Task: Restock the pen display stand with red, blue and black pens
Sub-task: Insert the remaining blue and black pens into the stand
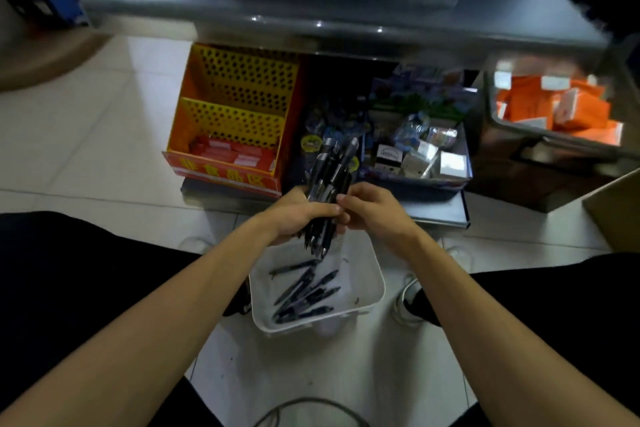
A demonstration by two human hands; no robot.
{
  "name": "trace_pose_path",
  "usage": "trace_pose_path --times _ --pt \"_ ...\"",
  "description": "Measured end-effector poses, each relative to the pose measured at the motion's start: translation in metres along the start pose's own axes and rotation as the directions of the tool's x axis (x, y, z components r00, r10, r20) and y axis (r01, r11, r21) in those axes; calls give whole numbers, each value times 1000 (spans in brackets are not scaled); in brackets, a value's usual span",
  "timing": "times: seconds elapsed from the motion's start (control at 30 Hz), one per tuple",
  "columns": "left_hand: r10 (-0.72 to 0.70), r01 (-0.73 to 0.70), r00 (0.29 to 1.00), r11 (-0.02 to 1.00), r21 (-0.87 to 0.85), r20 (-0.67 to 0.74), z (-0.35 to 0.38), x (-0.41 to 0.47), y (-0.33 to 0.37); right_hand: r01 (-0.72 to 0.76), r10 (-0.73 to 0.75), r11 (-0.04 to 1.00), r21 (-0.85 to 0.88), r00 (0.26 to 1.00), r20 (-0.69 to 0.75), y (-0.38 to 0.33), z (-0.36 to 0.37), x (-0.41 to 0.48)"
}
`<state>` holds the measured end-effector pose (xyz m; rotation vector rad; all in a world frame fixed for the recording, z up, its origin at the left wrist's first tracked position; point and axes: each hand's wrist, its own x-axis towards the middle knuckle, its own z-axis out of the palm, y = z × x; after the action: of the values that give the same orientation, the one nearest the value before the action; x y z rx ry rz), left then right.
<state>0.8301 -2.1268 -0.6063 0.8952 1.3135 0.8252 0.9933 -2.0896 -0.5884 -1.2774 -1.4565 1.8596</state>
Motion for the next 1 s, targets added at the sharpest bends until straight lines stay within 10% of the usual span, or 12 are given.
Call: trace_pose_path --times 0.8,1.0 --pt "475 -477 868 879 24 -145 5 10 200 509 -574 808 -296 793 -204 -198 -34 15" --pt "530 -536 838 844 -13 -134 0 30 223 472 -513 838 -274 853 -99 -220 -47 32"
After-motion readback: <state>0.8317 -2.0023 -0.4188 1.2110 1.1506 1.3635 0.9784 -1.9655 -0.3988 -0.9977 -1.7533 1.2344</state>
